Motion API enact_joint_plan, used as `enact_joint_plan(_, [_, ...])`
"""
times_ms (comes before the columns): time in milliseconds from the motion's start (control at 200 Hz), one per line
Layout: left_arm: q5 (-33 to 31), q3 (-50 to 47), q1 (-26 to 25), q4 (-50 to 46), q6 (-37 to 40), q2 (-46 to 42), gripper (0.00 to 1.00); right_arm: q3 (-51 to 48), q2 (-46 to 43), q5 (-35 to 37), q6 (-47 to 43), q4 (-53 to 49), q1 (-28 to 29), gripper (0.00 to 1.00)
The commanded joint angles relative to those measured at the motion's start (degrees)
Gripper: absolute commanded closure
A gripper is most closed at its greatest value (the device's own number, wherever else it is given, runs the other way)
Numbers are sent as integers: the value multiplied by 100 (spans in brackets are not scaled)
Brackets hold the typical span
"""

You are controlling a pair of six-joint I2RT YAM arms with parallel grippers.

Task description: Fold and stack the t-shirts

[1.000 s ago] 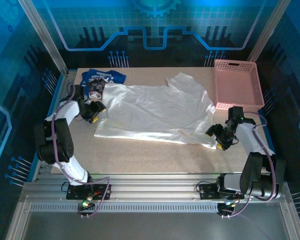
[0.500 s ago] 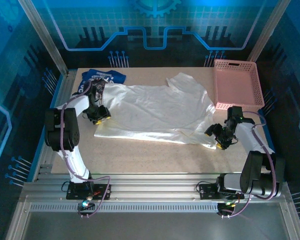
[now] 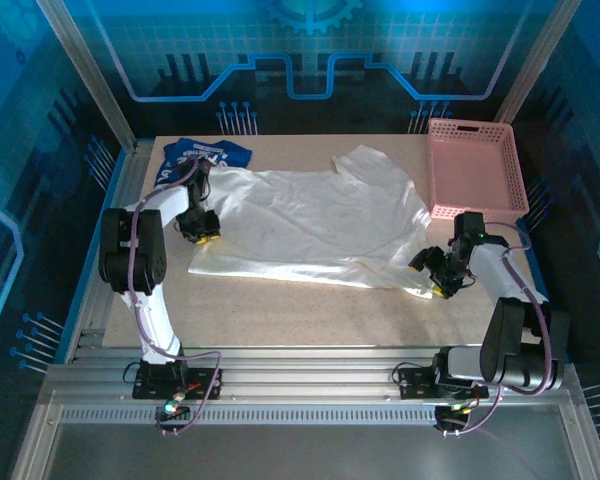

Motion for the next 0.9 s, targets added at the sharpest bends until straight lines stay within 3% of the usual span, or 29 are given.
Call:
enact_joint_plan(0, [-200, 33, -40, -231, 98, 49, 91, 47, 152, -80, 38, 69, 108, 29])
enact_joint_plan(125, [-75, 104, -40, -279, -4, -77, 100, 112, 367, 46, 71, 115, 194, 30])
enact_joint_plan(450, [-202, -184, 189, -312, -160, -523, 100, 262, 1131, 584, 201, 141, 234, 32])
enact_joint_plan(895, [102, -486, 575, 65, -387, -902, 100, 257, 1573, 720, 205, 255, 216, 34])
